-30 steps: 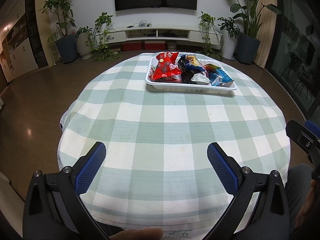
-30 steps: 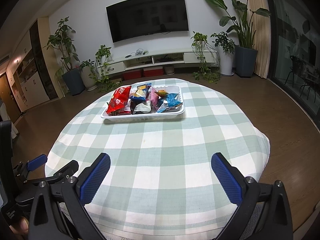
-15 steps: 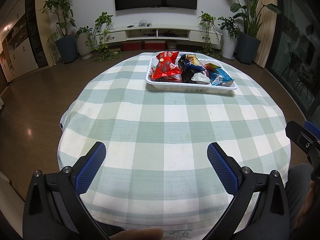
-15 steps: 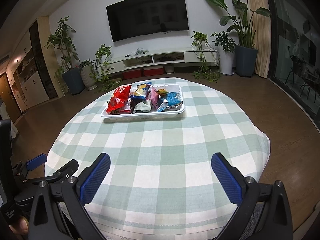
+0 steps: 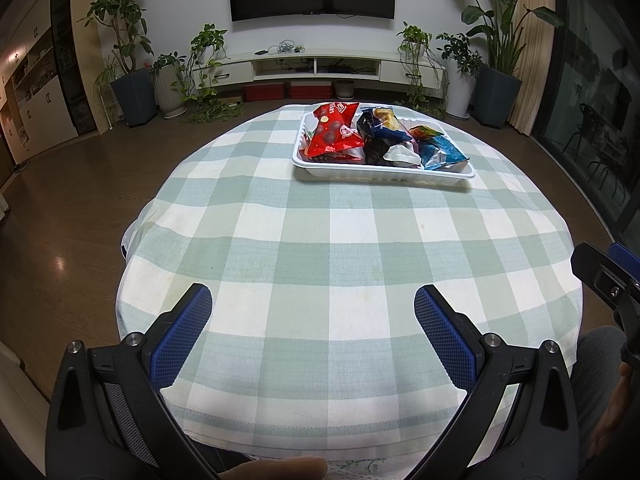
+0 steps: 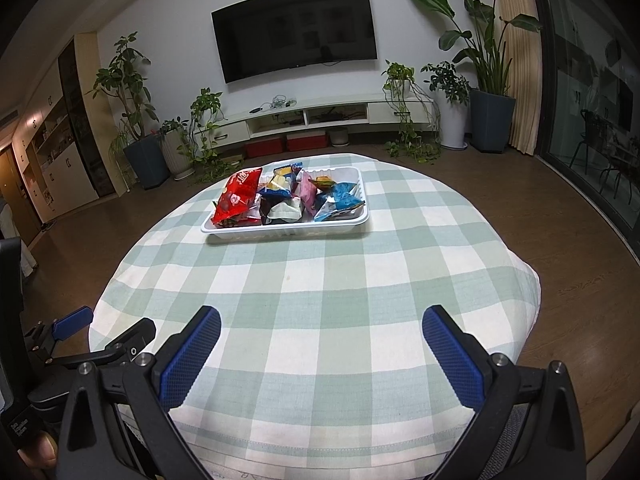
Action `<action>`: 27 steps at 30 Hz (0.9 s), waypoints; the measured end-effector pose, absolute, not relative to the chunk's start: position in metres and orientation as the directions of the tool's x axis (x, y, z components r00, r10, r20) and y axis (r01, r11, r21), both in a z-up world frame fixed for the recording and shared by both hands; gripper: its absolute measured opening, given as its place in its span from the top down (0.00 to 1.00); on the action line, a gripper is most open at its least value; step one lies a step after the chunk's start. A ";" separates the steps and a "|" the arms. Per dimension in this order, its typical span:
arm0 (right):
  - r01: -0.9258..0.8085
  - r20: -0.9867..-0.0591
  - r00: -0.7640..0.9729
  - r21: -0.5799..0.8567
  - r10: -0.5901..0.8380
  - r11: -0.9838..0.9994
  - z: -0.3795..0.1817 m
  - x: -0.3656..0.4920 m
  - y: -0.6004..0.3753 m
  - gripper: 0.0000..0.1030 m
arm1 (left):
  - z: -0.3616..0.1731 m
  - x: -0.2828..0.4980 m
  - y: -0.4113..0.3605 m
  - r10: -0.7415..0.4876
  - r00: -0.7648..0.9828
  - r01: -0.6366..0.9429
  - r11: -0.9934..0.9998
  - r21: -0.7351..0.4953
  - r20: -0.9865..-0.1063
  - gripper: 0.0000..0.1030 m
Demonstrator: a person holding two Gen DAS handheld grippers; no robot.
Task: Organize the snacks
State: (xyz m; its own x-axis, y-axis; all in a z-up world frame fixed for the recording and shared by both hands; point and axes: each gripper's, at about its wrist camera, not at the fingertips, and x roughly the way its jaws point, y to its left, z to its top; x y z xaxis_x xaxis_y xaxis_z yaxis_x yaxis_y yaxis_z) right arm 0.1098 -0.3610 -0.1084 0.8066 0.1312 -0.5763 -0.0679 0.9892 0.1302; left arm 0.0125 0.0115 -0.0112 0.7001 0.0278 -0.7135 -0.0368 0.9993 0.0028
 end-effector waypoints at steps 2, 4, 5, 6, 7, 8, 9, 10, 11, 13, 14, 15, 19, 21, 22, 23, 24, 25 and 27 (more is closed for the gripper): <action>-0.067 -0.576 0.807 0.130 0.131 0.989 -0.108 0.110 -0.361 0.00 | -0.012 0.012 0.012 0.028 0.700 -0.036 0.999 0.004 -0.714 0.00; -0.068 -0.577 0.806 0.130 0.131 0.989 -0.108 0.110 -0.361 0.00 | -0.012 0.012 0.012 0.027 0.700 -0.036 0.999 0.003 -0.714 0.00; -0.067 -0.577 0.806 0.130 0.131 0.989 -0.108 0.110 -0.361 0.00 | -0.012 0.012 0.012 0.027 0.700 -0.036 0.999 0.003 -0.714 0.00; -0.067 -0.578 0.806 0.130 0.131 0.989 -0.108 0.110 -0.361 0.00 | -0.012 0.012 0.012 0.028 0.700 -0.036 0.999 0.003 -0.714 0.00; -0.067 -0.578 0.806 0.130 0.131 0.989 -0.108 0.109 -0.361 0.00 | -0.012 0.012 0.012 0.028 0.700 -0.036 0.999 0.003 -0.714 0.00; -0.068 -0.577 0.806 0.130 0.131 0.989 -0.107 0.110 -0.361 0.00 | -0.012 0.012 0.012 0.027 0.700 -0.036 0.999 0.003 -0.714 0.00; -0.068 -0.577 0.806 0.130 0.131 0.989 -0.107 0.110 -0.361 0.00 | -0.012 0.012 0.012 0.028 0.700 -0.036 0.999 0.004 -0.714 0.00; -0.068 -0.578 0.806 0.130 0.131 0.989 -0.107 0.110 -0.361 0.00 | -0.012 0.012 0.012 0.028 0.699 -0.036 0.999 0.004 -0.714 0.00; -0.068 -0.578 0.806 0.130 0.131 0.989 -0.107 0.110 -0.361 0.00 | -0.012 0.012 0.012 0.027 0.699 -0.035 0.999 0.003 -0.714 0.00; -0.067 -0.578 0.805 0.130 0.131 0.989 -0.107 0.109 -0.361 0.00 | -0.012 0.012 0.013 0.027 0.700 -0.034 0.999 0.004 -0.714 0.00; -0.068 -0.578 0.805 0.130 0.131 0.989 -0.106 0.110 -0.361 0.00 | -0.011 0.012 0.012 0.027 0.699 -0.034 0.999 0.004 -0.714 0.00; -0.068 -0.578 0.805 0.129 0.131 0.989 -0.106 0.110 -0.361 0.00 | -0.011 0.012 0.012 0.028 0.699 -0.036 0.999 0.004 -0.714 0.00; -0.067 -0.579 0.805 0.130 0.131 0.989 -0.106 0.110 -0.361 0.00 | -0.012 0.012 0.013 0.028 0.698 -0.038 0.999 0.002 -0.716 0.00; -0.067 -0.579 0.804 0.131 0.131 0.989 -0.106 0.109 -0.361 0.00 | -0.015 0.010 0.016 0.028 0.697 -0.040 0.999 0.001 -0.717 0.00; -0.067 -0.580 0.804 0.130 0.131 0.989 -0.105 0.110 -0.361 0.00 | -0.015 0.010 0.016 0.030 0.696 -0.041 0.999 0.002 -0.717 0.00; -0.066 -0.581 0.803 0.130 0.130 0.989 -0.106 0.109 -0.361 0.00 | -0.015 0.010 0.017 0.030 0.696 -0.042 0.999 0.001 -0.718 0.00; -0.066 -0.583 0.802 0.131 0.130 0.989 -0.106 0.109 -0.361 0.00 | -0.015 0.010 0.017 0.032 0.695 -0.043 0.999 0.003 -0.718 0.00; -0.065 -0.584 0.801 0.132 0.131 0.989 -0.107 0.108 -0.361 0.00 | -0.016 0.009 0.018 0.038 0.697 -0.045 0.999 0.009 -0.716 0.00; -0.065 -0.584 0.801 0.132 0.131 0.989 -0.108 0.106 -0.361 0.00 | -0.015 0.010 0.018 0.045 0.700 -0.051 0.999 0.013 -0.713 0.00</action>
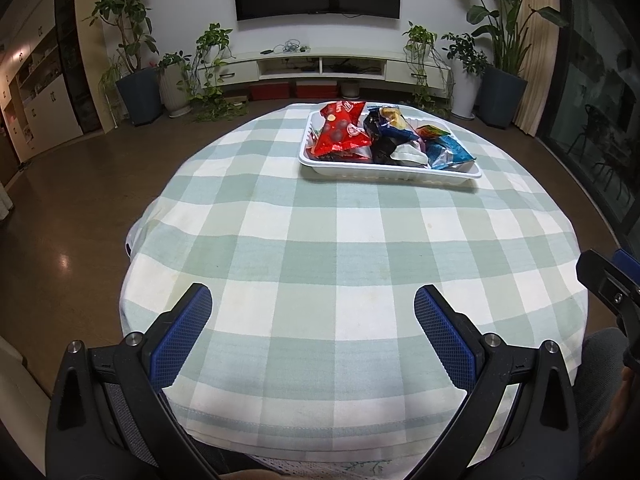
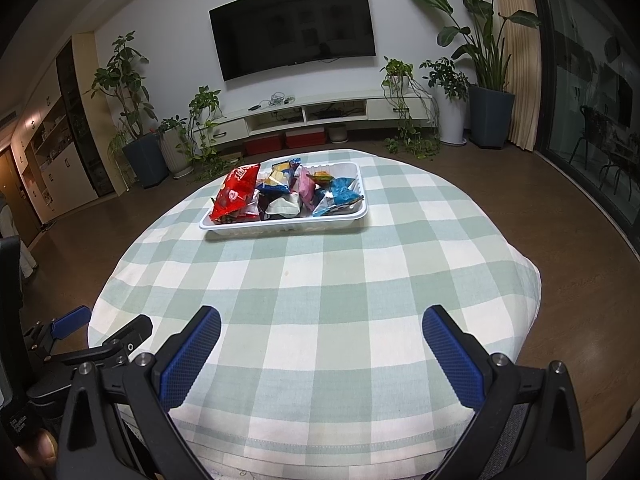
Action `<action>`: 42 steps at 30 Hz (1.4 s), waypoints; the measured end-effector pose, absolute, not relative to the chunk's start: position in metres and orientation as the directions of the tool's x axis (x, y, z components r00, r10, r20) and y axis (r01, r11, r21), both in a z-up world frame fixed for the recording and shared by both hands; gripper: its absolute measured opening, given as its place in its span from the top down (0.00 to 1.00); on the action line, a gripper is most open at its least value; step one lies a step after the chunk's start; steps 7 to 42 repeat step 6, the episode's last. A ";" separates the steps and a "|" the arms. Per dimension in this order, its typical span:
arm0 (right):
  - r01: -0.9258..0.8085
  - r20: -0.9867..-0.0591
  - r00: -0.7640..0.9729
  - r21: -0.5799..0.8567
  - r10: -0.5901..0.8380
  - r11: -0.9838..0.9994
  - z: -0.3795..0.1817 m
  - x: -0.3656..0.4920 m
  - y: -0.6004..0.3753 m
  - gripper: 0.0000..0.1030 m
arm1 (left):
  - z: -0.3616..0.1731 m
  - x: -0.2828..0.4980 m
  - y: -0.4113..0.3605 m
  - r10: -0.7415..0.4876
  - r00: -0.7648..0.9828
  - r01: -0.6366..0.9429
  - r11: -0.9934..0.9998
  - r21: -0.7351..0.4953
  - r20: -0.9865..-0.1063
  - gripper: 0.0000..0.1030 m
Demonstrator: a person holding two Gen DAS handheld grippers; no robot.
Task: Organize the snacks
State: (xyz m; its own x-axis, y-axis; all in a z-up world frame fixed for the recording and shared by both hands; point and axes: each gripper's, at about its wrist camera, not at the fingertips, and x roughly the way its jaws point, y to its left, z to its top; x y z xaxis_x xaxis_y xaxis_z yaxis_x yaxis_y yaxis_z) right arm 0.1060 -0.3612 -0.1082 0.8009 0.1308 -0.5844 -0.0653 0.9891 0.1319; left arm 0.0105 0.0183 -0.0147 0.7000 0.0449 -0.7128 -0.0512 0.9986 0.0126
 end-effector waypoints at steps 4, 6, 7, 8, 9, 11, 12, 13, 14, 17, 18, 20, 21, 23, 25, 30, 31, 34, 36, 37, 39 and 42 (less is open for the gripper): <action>-0.064 -0.589 0.797 0.136 0.132 0.989 -0.110 0.103 -0.363 0.00 | -0.014 0.015 0.021 0.048 0.691 -0.053 0.998 0.015 -0.722 0.00; -0.065 -0.593 0.793 0.142 0.138 0.988 -0.113 0.099 -0.365 0.00 | -0.014 0.018 0.023 0.047 0.695 -0.051 0.999 0.017 -0.718 0.00; -0.065 -0.593 0.793 0.142 0.138 0.988 -0.113 0.099 -0.365 0.00 | -0.014 0.018 0.023 0.047 0.695 -0.051 0.999 0.017 -0.718 0.00; -0.065 -0.593 0.793 0.142 0.138 0.988 -0.113 0.099 -0.365 0.00 | -0.014 0.018 0.023 0.047 0.695 -0.051 0.999 0.017 -0.718 0.00; -0.065 -0.593 0.793 0.142 0.138 0.988 -0.113 0.099 -0.365 0.00 | -0.014 0.018 0.023 0.047 0.695 -0.051 0.999 0.017 -0.718 0.00; -0.065 -0.593 0.793 0.142 0.138 0.988 -0.113 0.099 -0.365 0.00 | -0.014 0.018 0.023 0.047 0.695 -0.051 0.999 0.017 -0.718 0.00; -0.065 -0.593 0.793 0.142 0.138 0.988 -0.113 0.099 -0.365 0.00 | -0.014 0.018 0.023 0.047 0.695 -0.051 0.999 0.017 -0.718 0.00; -0.065 -0.593 0.793 0.142 0.138 0.988 -0.113 0.099 -0.365 0.00 | -0.014 0.018 0.023 0.047 0.695 -0.051 0.999 0.017 -0.718 0.00; -0.065 -0.593 0.793 0.142 0.138 0.988 -0.113 0.099 -0.365 0.00 | -0.014 0.018 0.023 0.047 0.695 -0.051 0.999 0.017 -0.718 0.00; -0.065 -0.593 0.793 0.142 0.138 0.988 -0.113 0.099 -0.365 0.00 | -0.014 0.018 0.023 0.047 0.695 -0.051 0.999 0.017 -0.718 0.00; -0.065 -0.593 0.793 0.142 0.138 0.988 -0.113 0.099 -0.365 0.00 | -0.014 0.018 0.023 0.047 0.695 -0.051 0.999 0.017 -0.718 0.00; -0.065 -0.593 0.793 0.142 0.138 0.988 -0.113 0.099 -0.365 0.00 | -0.014 0.018 0.023 0.047 0.695 -0.051 0.999 0.017 -0.718 0.00; -0.065 -0.593 0.793 0.142 0.138 0.988 -0.113 0.099 -0.365 0.00 | -0.014 0.018 0.023 0.047 0.695 -0.051 0.999 0.017 -0.718 0.00; -0.065 -0.593 0.793 0.142 0.138 0.988 -0.113 0.099 -0.365 0.00 | -0.014 0.018 0.023 0.047 0.695 -0.051 0.999 0.017 -0.718 0.00; -0.065 -0.593 0.793 0.142 0.138 0.988 -0.113 0.099 -0.365 0.00 | -0.014 0.018 0.023 0.047 0.695 -0.051 0.999 0.017 -0.718 0.00; -0.065 -0.593 0.793 0.142 0.138 0.988 -0.113 0.099 -0.365 0.00 | -0.014 0.018 0.023 0.047 0.695 -0.051 0.999 0.017 -0.718 0.00; -0.065 -0.593 0.793 0.142 0.138 0.988 -0.113 0.099 -0.365 0.00 | -0.014 0.018 0.023 0.047 0.695 -0.051 0.999 0.017 -0.718 0.00; -0.065 -0.593 0.793 0.142 0.138 0.988 -0.113 0.099 -0.365 0.00 | -0.014 0.018 0.023 0.047 0.695 -0.051 0.999 0.017 -0.718 0.00; -0.065 -0.593 0.793 0.142 0.138 0.988 -0.113 0.099 -0.365 0.00 | -0.014 0.018 0.023 0.047 0.695 -0.051 0.999 0.017 -0.718 0.00; -0.065 -0.593 0.793 0.142 0.138 0.988 -0.113 0.099 -0.365 0.00 | -0.014 0.018 0.023 0.047 0.695 -0.051 0.999 0.017 -0.718 0.00; -0.065 -0.593 0.793 0.142 0.138 0.988 -0.113 0.099 -0.365 0.00 | -0.014 0.018 0.023 0.047 0.695 -0.051 0.999 0.017 -0.718 0.00; -0.065 -0.593 0.793 0.142 0.138 0.988 -0.113 0.099 -0.365 0.00 | -0.014 0.018 0.023 0.047 0.695 -0.051 0.999 0.017 -0.718 0.00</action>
